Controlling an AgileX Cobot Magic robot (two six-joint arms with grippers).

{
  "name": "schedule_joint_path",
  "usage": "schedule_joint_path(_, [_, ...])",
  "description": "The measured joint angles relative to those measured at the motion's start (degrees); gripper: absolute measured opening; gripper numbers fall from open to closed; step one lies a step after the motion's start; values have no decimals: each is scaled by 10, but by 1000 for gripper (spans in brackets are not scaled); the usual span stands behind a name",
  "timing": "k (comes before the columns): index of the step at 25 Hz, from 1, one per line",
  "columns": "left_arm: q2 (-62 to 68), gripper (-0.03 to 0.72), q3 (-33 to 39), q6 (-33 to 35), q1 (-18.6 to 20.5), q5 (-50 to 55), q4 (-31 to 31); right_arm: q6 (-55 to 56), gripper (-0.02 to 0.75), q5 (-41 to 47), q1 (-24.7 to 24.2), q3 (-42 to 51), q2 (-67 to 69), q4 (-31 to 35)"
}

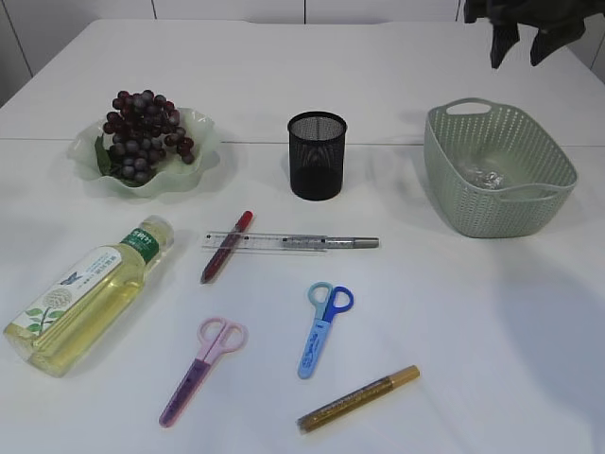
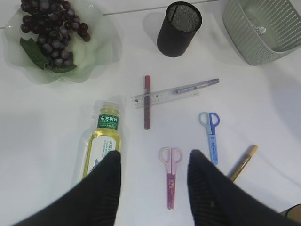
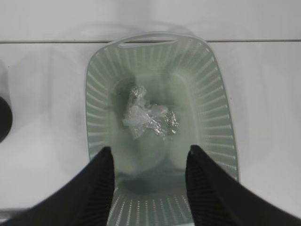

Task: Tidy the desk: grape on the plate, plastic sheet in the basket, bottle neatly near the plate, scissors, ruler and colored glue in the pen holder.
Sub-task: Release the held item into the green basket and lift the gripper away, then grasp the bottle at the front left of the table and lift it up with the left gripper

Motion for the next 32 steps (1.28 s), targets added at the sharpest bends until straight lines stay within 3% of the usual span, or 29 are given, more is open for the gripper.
schedule_joint_path(6, [0,343,0,0,0,0,0,0,399,0,0,109,-90,7])
schedule_joint_path(14, [0,349,0,0,0,0,29,-20,400,0,0,319,-263,89])
schedule_joint_path(21, [19,483,0,0,0,1,61,-25,399,0,0,474,-435,117])
schedule_joint_path(32, [166,506,0,0,0,-3,81,-27,399,0,0,582,-577,202])
